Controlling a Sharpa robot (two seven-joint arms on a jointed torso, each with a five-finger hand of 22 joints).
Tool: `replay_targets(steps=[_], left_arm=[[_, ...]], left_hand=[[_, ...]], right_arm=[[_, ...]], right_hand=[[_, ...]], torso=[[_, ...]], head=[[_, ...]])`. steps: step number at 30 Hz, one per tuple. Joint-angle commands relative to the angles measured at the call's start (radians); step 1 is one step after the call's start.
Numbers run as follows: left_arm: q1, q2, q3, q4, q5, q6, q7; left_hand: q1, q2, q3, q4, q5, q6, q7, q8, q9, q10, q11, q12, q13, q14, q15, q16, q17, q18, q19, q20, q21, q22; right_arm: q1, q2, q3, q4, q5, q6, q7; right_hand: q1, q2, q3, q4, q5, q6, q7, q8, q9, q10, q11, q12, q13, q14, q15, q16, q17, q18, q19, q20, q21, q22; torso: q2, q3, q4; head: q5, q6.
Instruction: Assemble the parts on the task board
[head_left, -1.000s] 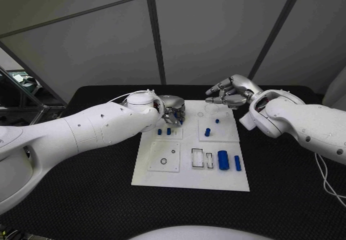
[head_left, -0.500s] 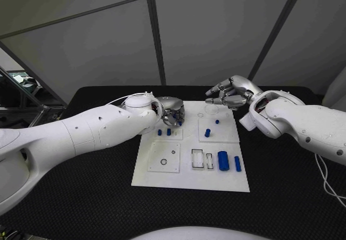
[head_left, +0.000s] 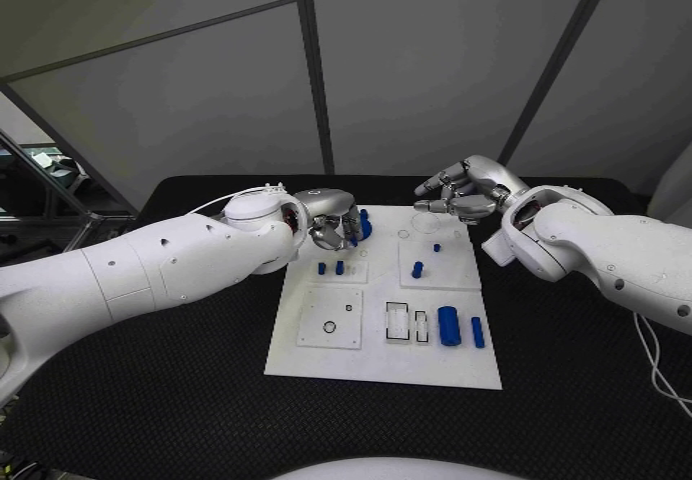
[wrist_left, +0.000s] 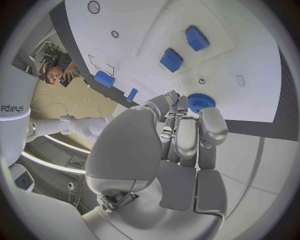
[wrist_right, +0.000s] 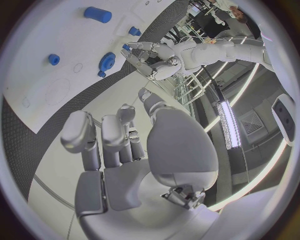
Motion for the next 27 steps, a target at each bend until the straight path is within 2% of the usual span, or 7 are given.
replay_targets(steps=[1, 6, 9, 17, 27], left_arm=[[-0.006, -0.020, 0.012, 0.019, 0.020, -0.041, 0.007], [-0.016, -0.056, 0.030, 0.035, 0.028, -0.029, -0.006], [-0.017, -0.067, 0.033, 0.034, 0.030, -0.008, -0.017], [-0.022, -0.069, 0.036, 0.011, 0.032, 0.028, -0.028], [-0.029, -0.044, 0.036, -0.019, 0.032, 0.047, -0.031]], left_hand=[[-0.012, 0.000, 0.005, 0.001, 0.006, 0.005, 0.001, 0.007, 0.000, 0.007, 0.001, -0.002, -0.001, 0.032, 0.006, 0.003, -0.002, -0.091, 0.007, -0.001, 0.006, 0.001], [-0.017, -0.002, 0.005, 0.001, 0.006, 0.007, 0.001, 0.007, 0.000, 0.008, 0.001, -0.002, -0.002, 0.032, 0.006, 0.002, -0.003, -0.092, 0.007, 0.000, 0.006, 0.002], [-0.023, -0.004, 0.006, 0.002, 0.000, 0.008, 0.000, 0.007, -0.001, 0.008, 0.001, -0.003, -0.002, 0.032, 0.006, 0.002, -0.005, -0.091, 0.007, 0.000, 0.006, 0.001], [-0.030, -0.006, 0.008, 0.002, -0.010, 0.009, -0.001, 0.006, -0.002, 0.008, 0.000, -0.004, -0.004, 0.031, 0.006, 0.000, -0.009, -0.090, 0.003, 0.000, 0.001, -0.002], [-0.034, -0.007, 0.008, 0.003, -0.014, 0.008, -0.001, 0.005, -0.004, 0.008, 0.000, -0.006, -0.004, 0.031, 0.006, 0.000, -0.010, -0.090, 0.002, 0.000, -0.001, -0.003]], right_arm=[[0.001, -0.001, 0.000, 0.000, -0.001, 0.002, 0.007], [0.001, -0.003, 0.000, -0.001, -0.001, 0.003, 0.007], [0.001, -0.003, 0.000, -0.001, -0.001, 0.003, 0.007], [0.000, -0.002, 0.000, -0.002, -0.001, 0.003, 0.007], [-0.001, 0.000, 0.000, -0.003, -0.001, 0.004, 0.007]], right_hand=[[-0.004, 0.004, 0.004, 0.000, 0.003, -0.006, 0.003, -0.001, 0.002, -0.004, 0.000, 0.002, 0.001, -0.005, 0.000, -0.001, 0.001, 0.008, -0.003, -0.001, -0.001, 0.001], [-0.005, 0.006, 0.006, 0.001, 0.003, -0.005, 0.003, -0.001, 0.002, -0.001, 0.000, 0.005, 0.003, -0.004, 0.000, -0.001, 0.002, 0.008, -0.002, -0.001, -0.001, 0.002], [-0.005, 0.006, 0.006, 0.001, 0.003, -0.005, 0.003, -0.001, 0.002, -0.001, 0.000, 0.005, 0.003, -0.004, 0.000, -0.001, 0.002, 0.008, -0.002, -0.001, -0.001, 0.002], [-0.005, 0.006, 0.006, 0.001, 0.003, -0.005, 0.003, -0.001, 0.002, -0.001, 0.000, 0.005, 0.003, -0.004, 0.000, -0.001, 0.002, 0.008, -0.002, -0.001, -0.001, 0.002], [-0.005, 0.006, 0.006, 0.001, 0.003, -0.005, 0.003, -0.001, 0.002, -0.001, 0.000, 0.005, 0.003, -0.004, 0.000, -0.001, 0.002, 0.008, -0.002, -0.001, -0.001, 0.002]], torso=[[0.000, -0.0003, -0.0001], [0.000, -0.0004, 0.0001], [0.001, 0.0000, -0.0008], [0.001, 0.0000, -0.0025], [0.001, 0.0009, -0.0029]], head=[[0.001, 0.000], [0.003, 0.001], [0.005, -0.001], [0.007, -0.003], [0.007, -0.004]])
